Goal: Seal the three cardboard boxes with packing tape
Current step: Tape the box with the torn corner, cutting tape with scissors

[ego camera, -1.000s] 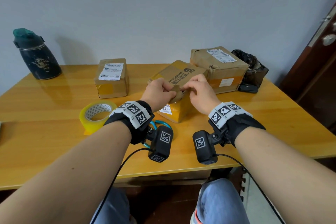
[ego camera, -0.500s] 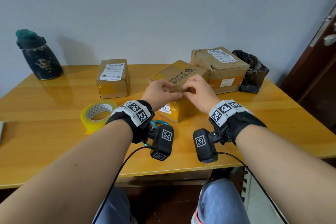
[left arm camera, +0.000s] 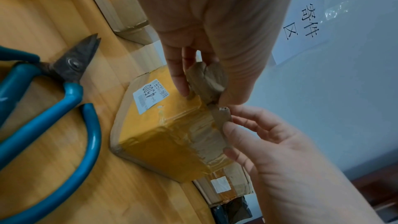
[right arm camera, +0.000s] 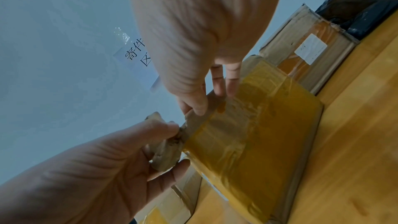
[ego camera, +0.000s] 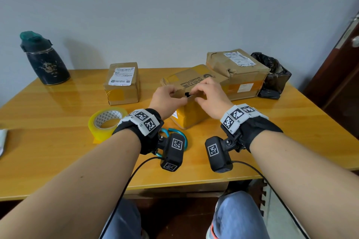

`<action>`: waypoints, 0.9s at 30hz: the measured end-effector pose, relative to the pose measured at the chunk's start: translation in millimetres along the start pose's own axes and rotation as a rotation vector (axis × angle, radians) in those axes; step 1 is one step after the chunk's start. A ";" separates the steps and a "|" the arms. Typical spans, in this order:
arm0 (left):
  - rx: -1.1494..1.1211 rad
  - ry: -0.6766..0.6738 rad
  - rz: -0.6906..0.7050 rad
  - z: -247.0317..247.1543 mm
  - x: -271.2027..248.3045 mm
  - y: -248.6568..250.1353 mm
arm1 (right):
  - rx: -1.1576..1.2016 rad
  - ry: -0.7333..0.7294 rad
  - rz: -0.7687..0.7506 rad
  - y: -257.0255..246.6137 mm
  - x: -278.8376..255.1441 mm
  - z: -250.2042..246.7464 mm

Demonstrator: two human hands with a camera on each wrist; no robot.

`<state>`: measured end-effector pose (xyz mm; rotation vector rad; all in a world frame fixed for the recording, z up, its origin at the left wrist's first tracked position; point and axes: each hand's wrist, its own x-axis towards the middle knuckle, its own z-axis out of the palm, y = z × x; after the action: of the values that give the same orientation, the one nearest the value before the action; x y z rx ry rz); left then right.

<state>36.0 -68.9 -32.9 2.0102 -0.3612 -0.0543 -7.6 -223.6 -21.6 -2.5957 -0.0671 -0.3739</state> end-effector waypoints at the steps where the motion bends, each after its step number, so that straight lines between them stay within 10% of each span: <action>1: -0.042 -0.033 -0.021 -2.3 0.7 -1.0 | -0.003 -0.004 0.002 -0.5 1.3 0.0; 13: -0.026 -0.252 -0.020 -19.6 10.8 4.1 | -0.005 0.016 0.017 -3.3 9.5 6.7; 27: 0.026 -0.075 -0.028 -19.9 20.9 11.6 | 0.002 0.050 0.031 -2.1 9.9 12.4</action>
<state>57.2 -62.1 -11.1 2.0425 -0.3836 -0.1434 4.7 -215.9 -28.2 -2.5807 -0.0094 -0.4272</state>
